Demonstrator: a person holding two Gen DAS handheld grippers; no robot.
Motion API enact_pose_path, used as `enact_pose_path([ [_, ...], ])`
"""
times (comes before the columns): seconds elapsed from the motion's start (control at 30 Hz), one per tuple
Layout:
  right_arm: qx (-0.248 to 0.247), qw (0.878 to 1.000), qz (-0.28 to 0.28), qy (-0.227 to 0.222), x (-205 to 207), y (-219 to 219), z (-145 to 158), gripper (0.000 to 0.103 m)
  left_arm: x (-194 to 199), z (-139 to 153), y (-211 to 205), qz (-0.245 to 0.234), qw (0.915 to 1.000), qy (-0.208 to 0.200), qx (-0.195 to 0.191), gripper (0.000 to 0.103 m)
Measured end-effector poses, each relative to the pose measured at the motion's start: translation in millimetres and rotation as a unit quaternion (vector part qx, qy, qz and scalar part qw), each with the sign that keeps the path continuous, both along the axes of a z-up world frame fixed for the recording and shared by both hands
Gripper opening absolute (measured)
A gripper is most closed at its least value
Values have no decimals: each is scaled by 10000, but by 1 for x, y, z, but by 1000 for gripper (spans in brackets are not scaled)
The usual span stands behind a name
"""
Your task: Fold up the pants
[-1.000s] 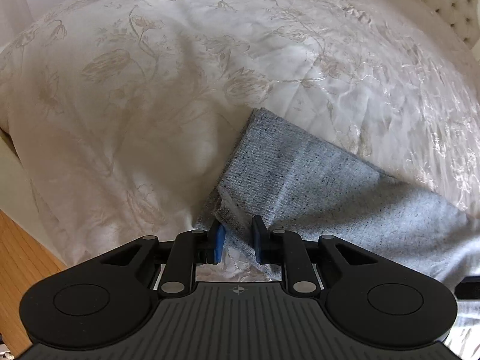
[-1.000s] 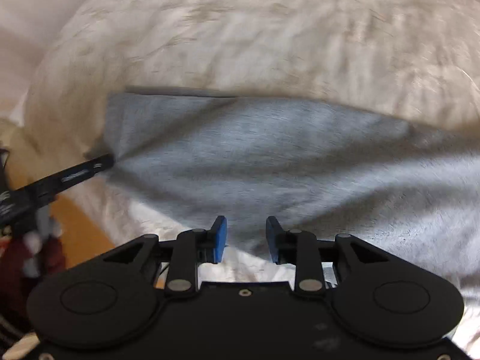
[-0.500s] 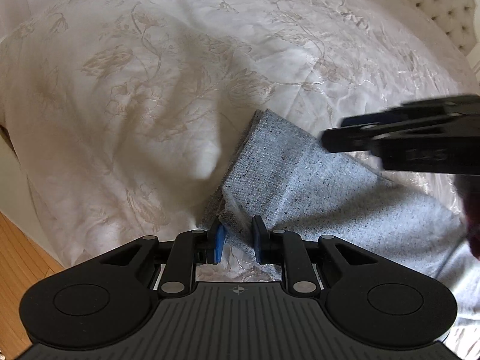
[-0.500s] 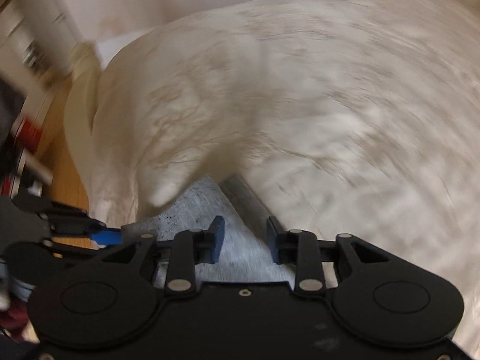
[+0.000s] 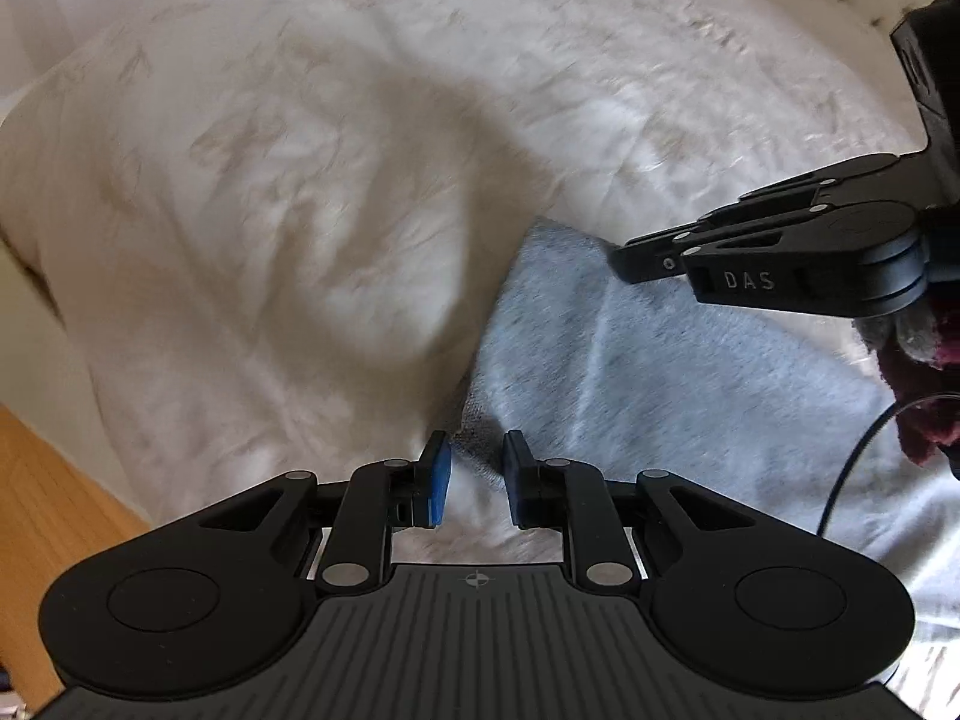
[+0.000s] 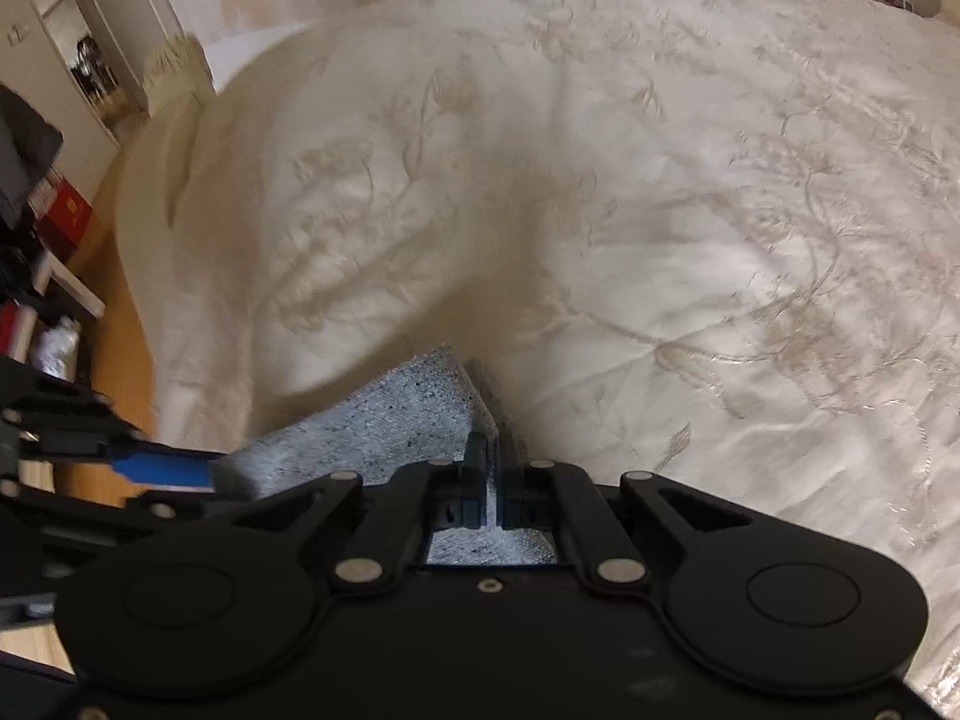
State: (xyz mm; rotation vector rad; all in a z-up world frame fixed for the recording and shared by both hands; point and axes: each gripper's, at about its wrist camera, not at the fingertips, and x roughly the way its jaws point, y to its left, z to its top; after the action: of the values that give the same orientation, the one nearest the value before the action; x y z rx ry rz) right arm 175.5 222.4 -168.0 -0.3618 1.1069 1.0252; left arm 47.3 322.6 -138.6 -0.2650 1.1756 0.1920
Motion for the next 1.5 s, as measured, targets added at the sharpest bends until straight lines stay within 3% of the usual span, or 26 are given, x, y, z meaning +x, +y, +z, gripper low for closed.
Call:
enact_pose_path([
  [0.2,-1,9978,-632,-186,3,4,-10,2,-12,-3,17,237,9993,224,198,19],
  [0.4,103,9970,-749,-157,13,4,-3,4,-10,14,25,191,9995,-16,267,19],
  [0.43,268,9967,-761,-96,12,-1,3,9,-9,15,25,150,9995,-56,275,19],
  [0.53,455,9968,-653,21,8,-7,14,49,-4,12,22,66,9997,-46,233,19],
  [0.8,104,9997,178,104,2,18,-13,40,-22,15,17,-3,9996,-11,273,19],
  [0.83,83,9996,236,95,1,20,-15,30,-24,15,17,23,9996,9,279,19],
  [0.87,30,9995,308,60,1,21,-16,11,-27,14,18,49,9996,31,273,19],
  [0.9,-26,9993,360,-14,-1,20,-15,6,-28,14,20,73,9996,48,264,19],
  [1.03,216,9987,398,-226,-8,7,8,5,-32,13,27,149,9994,66,309,19],
  [1.23,917,9903,874,-566,-46,-31,84,5,-23,16,38,252,9991,-133,323,19],
  [1.33,1070,9883,855,-671,-54,-44,108,5,-9,17,39,134,9988,-348,307,19],
  [1.4,1057,9885,741,-787,-54,-48,113,5,-1,19,37,-53,9984,-549,134,19],
  [1.5,902,9902,590,-888,-45,-41,100,5,6,17,32,-553,9951,-654,-491,20],
])
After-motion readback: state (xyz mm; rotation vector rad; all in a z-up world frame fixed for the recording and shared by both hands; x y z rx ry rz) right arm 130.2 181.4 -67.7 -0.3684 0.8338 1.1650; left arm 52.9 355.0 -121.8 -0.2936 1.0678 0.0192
